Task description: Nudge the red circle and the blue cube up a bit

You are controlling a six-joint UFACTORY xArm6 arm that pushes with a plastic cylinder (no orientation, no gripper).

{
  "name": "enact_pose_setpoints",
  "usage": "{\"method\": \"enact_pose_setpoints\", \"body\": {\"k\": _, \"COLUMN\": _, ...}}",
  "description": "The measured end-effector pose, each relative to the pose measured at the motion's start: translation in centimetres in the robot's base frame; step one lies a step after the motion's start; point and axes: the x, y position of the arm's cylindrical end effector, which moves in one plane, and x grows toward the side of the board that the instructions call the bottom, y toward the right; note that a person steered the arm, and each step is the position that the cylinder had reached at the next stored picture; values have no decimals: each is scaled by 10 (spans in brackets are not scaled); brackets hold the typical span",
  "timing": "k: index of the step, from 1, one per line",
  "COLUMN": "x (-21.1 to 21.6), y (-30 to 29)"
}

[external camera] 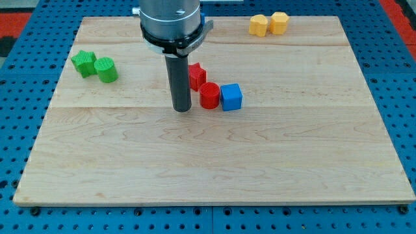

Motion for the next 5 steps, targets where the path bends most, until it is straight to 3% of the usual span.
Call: {"method": "enact_pose_setpoints", "body": {"k": 5, "x": 29, "y": 81}}
